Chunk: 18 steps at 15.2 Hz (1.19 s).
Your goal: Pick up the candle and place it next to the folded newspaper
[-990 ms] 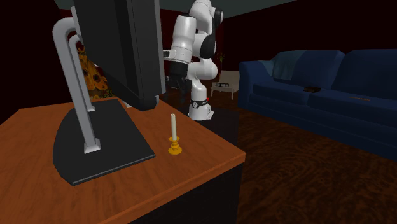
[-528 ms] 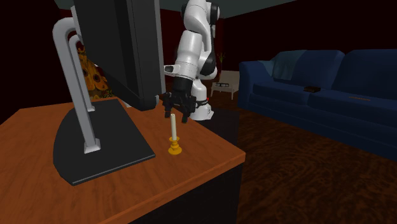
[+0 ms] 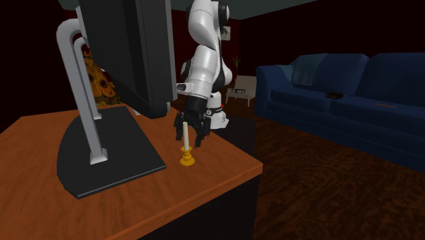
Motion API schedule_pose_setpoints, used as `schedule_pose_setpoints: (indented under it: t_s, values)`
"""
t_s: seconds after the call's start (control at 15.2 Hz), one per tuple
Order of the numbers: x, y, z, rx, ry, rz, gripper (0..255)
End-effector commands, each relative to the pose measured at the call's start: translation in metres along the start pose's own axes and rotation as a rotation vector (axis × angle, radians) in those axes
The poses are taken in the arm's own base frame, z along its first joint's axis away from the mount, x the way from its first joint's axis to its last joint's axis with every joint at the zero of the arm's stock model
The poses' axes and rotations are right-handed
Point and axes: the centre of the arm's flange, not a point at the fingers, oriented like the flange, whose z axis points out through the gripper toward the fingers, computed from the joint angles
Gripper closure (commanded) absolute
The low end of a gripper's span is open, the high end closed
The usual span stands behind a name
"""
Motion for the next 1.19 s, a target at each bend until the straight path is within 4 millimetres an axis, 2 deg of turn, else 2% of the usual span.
schedule_pose_setpoints:
  t_s: [0.0,0.53,0.59,1.12]
  values:
    - [0.0002,-0.0005,0.0107,0.0,0.001,-0.001,0]
    - [0.0002,-0.0005,0.0136,0.0,0.001,-0.001,0]
    - [0.0002,-0.0005,0.0136,0.0,0.001,-0.001,255]
    - [0.0002,-0.0005,0.0136,0.0,0.001,-0.001,255]
